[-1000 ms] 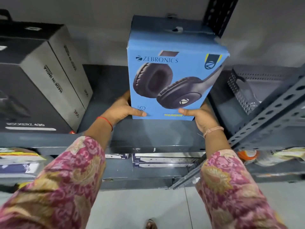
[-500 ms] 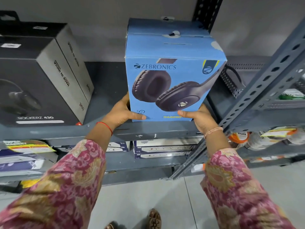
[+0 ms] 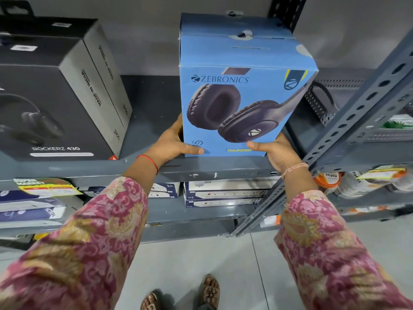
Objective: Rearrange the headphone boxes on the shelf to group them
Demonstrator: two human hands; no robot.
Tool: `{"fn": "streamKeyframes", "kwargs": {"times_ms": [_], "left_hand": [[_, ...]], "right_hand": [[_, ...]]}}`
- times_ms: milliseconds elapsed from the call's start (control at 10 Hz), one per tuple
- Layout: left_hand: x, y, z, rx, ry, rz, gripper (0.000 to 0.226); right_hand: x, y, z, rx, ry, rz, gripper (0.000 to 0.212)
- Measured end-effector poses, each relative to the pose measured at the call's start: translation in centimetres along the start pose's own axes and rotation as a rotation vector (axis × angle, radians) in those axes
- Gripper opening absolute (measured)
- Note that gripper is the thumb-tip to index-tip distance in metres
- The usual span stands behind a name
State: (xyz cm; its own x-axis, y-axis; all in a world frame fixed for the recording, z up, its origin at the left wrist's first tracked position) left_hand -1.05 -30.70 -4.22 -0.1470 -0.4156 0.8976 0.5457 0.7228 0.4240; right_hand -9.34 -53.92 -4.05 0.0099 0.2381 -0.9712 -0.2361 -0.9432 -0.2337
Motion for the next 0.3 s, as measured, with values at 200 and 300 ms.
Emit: {"fn": "streamKeyframes", "kwargs": {"times_ms": [200,300], "left_hand": [[-1.2,0.8,1.9,-0.058,0.013,-0.073,0.112],[-2.4,2.3,7.4,0.338,-0.077,-0.156,0.074]], "right_hand": [[0.6,-0.7,2.9,0.214,0.170,0.076,0.063],[3.4,-3.4,7.8,0.556,0.377,0.172,0.065]]}}
Point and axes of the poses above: each hand's wrist, its own z-axis away from the middle knuckle, its own y-axis out of the back of the hand, x = y × z, the point moved 5 cm from there along -z, towards the middle knuckle, and after that the axes turned 12 degrees about -z, right-handed, at the moved point
